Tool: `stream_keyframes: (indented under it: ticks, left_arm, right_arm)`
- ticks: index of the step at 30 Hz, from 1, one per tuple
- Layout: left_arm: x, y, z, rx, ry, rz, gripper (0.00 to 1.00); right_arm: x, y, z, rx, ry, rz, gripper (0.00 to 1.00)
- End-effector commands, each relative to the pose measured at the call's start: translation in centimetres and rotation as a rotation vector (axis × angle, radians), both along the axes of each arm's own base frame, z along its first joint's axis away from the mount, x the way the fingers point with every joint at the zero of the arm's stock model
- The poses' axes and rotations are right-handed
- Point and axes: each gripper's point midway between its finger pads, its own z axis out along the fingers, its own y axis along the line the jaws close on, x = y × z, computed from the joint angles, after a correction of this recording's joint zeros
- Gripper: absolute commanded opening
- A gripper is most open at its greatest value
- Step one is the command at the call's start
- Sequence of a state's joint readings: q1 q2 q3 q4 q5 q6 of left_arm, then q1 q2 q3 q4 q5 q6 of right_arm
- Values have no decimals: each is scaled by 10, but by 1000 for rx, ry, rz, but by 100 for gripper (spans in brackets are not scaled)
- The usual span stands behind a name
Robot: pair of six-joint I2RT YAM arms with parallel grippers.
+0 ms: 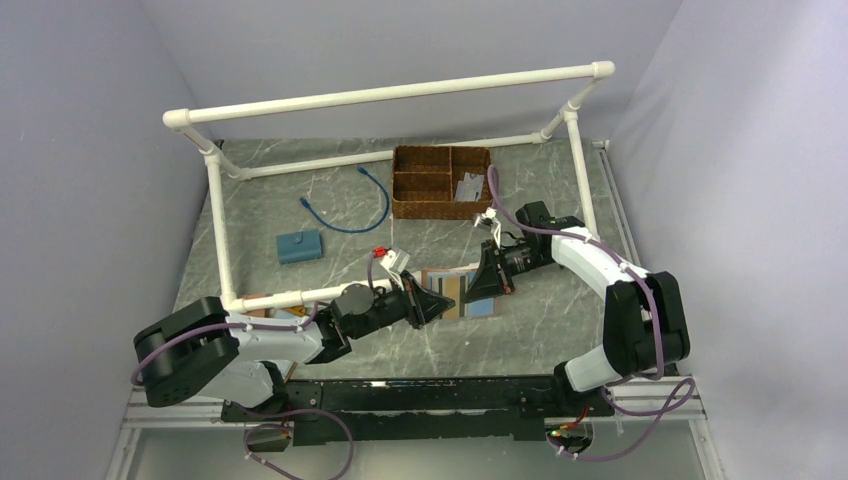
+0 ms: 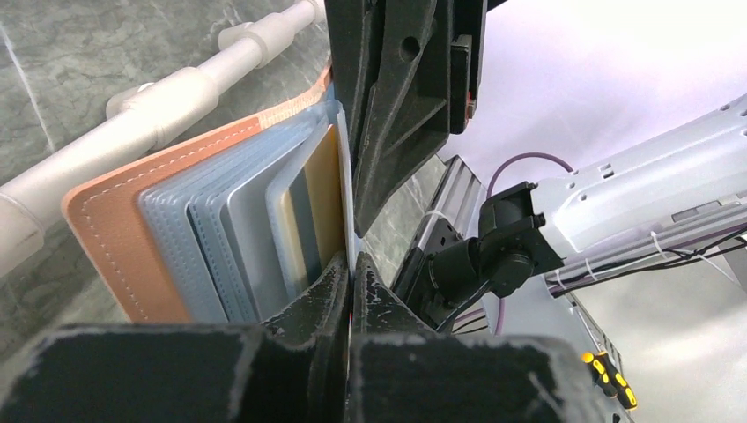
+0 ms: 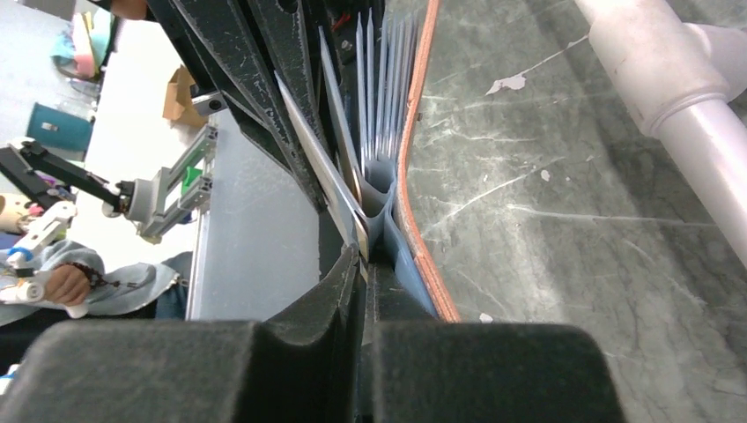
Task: Take the credit cards out of the card holder
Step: Remove the credit card from the card holder.
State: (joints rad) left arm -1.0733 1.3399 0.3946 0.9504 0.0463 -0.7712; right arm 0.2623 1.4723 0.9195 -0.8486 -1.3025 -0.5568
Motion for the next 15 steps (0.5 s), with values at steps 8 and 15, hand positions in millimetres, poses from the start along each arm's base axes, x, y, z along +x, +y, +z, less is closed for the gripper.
stream_keyframes:
  ticks: [8,15]
  left_arm:
    - [-13,4,61,-172,-48,-24,38]
    - [-16,16,58,-157,-43,-13,42]
  right_arm:
    - [-6,7,22,123,-70,69,0]
    - [-6,5,17,106,-104,79,0]
